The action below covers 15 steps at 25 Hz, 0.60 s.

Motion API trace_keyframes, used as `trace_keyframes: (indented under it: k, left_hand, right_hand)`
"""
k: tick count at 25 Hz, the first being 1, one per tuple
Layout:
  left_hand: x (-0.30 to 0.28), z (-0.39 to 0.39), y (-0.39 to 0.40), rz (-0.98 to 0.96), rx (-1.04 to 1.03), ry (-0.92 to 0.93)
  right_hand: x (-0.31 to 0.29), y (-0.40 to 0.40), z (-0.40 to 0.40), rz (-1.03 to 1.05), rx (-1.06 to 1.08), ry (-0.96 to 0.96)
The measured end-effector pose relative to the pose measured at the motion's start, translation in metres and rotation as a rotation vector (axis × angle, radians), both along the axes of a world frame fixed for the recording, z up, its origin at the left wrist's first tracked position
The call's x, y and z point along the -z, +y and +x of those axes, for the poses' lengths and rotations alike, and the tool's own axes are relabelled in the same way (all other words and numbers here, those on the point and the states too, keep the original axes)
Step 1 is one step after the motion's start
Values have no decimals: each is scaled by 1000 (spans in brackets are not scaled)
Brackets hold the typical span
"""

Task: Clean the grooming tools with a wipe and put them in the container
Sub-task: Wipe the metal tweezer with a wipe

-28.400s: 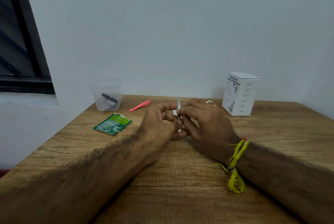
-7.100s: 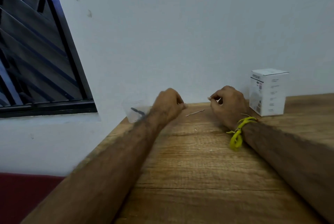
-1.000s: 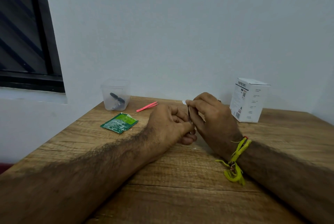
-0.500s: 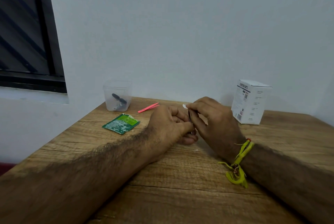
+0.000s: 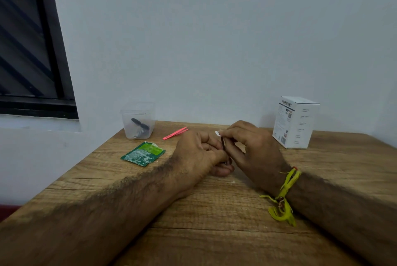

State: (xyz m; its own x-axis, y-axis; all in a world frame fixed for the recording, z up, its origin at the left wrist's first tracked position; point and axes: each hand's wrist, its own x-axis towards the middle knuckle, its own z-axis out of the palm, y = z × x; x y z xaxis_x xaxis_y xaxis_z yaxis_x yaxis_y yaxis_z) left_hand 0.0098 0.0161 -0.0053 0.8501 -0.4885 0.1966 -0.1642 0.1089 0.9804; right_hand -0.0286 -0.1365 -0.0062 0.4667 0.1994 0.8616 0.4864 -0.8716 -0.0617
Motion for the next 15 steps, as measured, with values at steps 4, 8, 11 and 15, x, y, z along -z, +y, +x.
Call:
trace_keyframes:
  k: [4,8,11,15]
  left_hand:
    - [0,-1,0,14,5,11]
    - [0,-1,0,21,-1,9]
    - [0,0,0,25,15,9]
    - [0,0,1,25,23,5]
  right_hand:
    - [-1,-1,-1,41,-5,5]
    - [-1,0,-2,26,-17,10]
    - [-2,0,-1,42,-1,1]
    - [-2,0,-2,45,-1,7]
